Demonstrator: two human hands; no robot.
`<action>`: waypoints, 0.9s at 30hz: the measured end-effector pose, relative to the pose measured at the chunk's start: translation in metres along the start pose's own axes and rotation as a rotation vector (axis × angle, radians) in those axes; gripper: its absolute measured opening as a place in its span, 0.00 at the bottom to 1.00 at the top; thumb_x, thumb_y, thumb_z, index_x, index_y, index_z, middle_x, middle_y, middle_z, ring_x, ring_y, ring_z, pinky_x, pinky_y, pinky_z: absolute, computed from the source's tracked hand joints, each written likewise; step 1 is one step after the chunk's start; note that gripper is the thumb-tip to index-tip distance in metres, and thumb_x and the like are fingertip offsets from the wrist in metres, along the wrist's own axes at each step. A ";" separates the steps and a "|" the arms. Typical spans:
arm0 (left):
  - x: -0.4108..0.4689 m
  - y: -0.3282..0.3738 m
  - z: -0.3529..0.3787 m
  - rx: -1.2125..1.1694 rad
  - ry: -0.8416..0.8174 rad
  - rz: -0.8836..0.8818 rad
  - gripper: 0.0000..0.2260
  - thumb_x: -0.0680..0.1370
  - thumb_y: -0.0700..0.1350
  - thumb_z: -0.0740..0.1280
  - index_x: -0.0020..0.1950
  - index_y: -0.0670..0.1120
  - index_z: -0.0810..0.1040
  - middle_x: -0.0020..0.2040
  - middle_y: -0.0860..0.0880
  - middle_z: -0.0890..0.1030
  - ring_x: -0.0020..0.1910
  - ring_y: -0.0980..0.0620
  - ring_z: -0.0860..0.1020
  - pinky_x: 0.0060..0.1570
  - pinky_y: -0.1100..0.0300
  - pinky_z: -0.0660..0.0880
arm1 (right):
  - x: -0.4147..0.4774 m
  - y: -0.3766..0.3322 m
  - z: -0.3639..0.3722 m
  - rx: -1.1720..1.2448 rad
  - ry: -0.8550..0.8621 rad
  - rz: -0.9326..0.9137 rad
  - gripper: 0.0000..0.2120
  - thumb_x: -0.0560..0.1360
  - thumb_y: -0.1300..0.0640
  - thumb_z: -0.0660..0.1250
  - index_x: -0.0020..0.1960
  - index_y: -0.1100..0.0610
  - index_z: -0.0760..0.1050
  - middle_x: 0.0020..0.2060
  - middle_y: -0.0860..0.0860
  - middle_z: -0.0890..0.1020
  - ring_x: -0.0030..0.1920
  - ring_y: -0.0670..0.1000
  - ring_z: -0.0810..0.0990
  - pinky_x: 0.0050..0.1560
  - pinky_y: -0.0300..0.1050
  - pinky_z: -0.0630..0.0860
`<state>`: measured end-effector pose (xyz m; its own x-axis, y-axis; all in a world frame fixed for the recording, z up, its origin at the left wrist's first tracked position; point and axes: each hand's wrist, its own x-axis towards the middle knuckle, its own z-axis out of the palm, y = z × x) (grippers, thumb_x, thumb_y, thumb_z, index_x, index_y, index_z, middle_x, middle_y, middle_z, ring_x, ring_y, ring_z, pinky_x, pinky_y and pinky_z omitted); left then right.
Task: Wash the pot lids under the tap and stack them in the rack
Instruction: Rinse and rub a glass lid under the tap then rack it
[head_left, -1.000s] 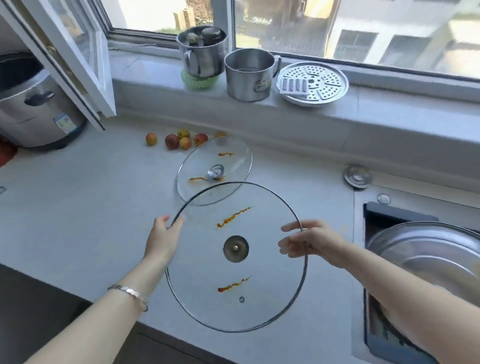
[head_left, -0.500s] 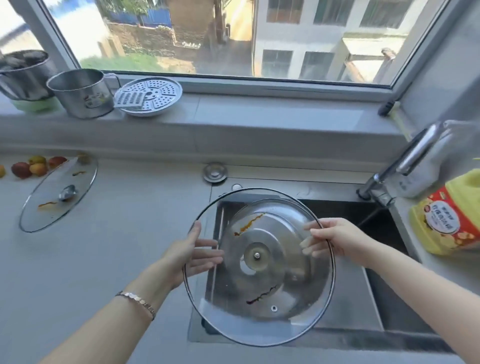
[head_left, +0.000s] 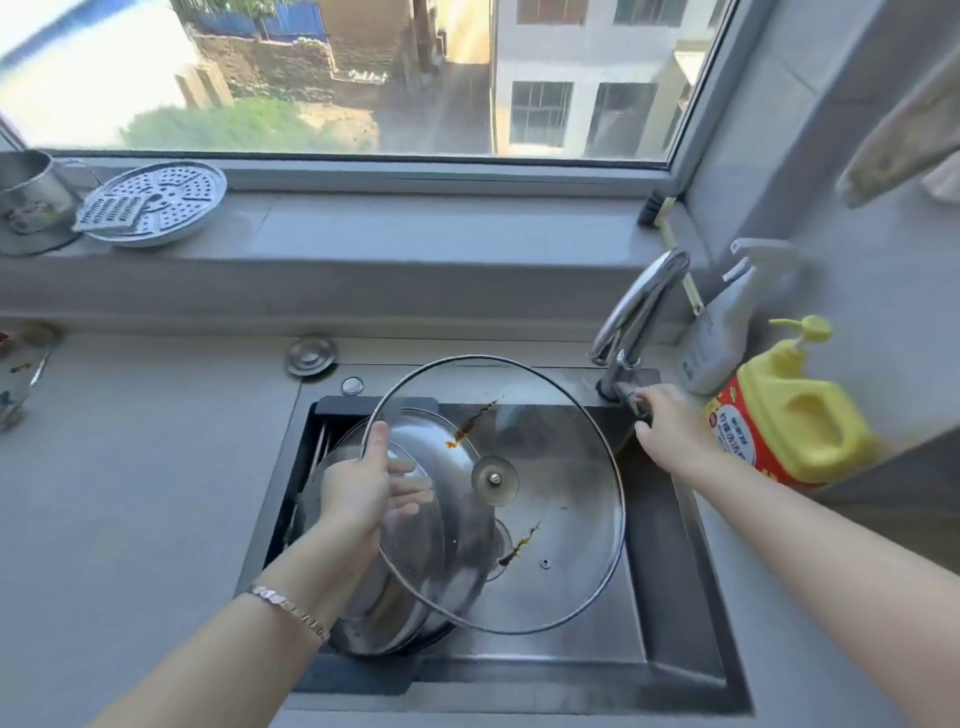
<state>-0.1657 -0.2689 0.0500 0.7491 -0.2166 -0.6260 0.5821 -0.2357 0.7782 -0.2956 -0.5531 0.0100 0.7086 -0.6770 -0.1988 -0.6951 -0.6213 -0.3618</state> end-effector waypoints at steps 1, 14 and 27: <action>0.001 0.003 0.004 0.000 0.002 0.002 0.25 0.79 0.58 0.57 0.45 0.35 0.76 0.37 0.36 0.81 0.24 0.50 0.81 0.21 0.66 0.75 | 0.007 0.003 0.001 -0.055 0.016 -0.026 0.20 0.75 0.64 0.62 0.67 0.60 0.68 0.66 0.57 0.69 0.65 0.57 0.68 0.64 0.49 0.66; 0.023 0.017 0.056 0.042 0.019 -0.043 0.26 0.78 0.59 0.57 0.50 0.35 0.77 0.38 0.37 0.82 0.26 0.50 0.81 0.23 0.65 0.76 | 0.049 0.027 0.009 -0.627 -0.092 -0.272 0.12 0.77 0.66 0.54 0.58 0.59 0.70 0.52 0.56 0.80 0.51 0.59 0.79 0.46 0.49 0.73; 0.021 0.021 0.073 0.017 0.001 -0.045 0.24 0.79 0.58 0.56 0.42 0.37 0.76 0.38 0.37 0.81 0.23 0.51 0.81 0.24 0.66 0.75 | 0.045 0.049 0.016 -0.479 0.026 -0.404 0.20 0.45 0.75 0.79 0.22 0.61 0.69 0.17 0.54 0.71 0.14 0.56 0.70 0.14 0.38 0.63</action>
<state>-0.1603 -0.3474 0.0494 0.7227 -0.2041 -0.6604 0.6098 -0.2615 0.7482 -0.2961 -0.6074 -0.0312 0.9278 -0.3573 -0.1072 -0.3544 -0.9340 0.0462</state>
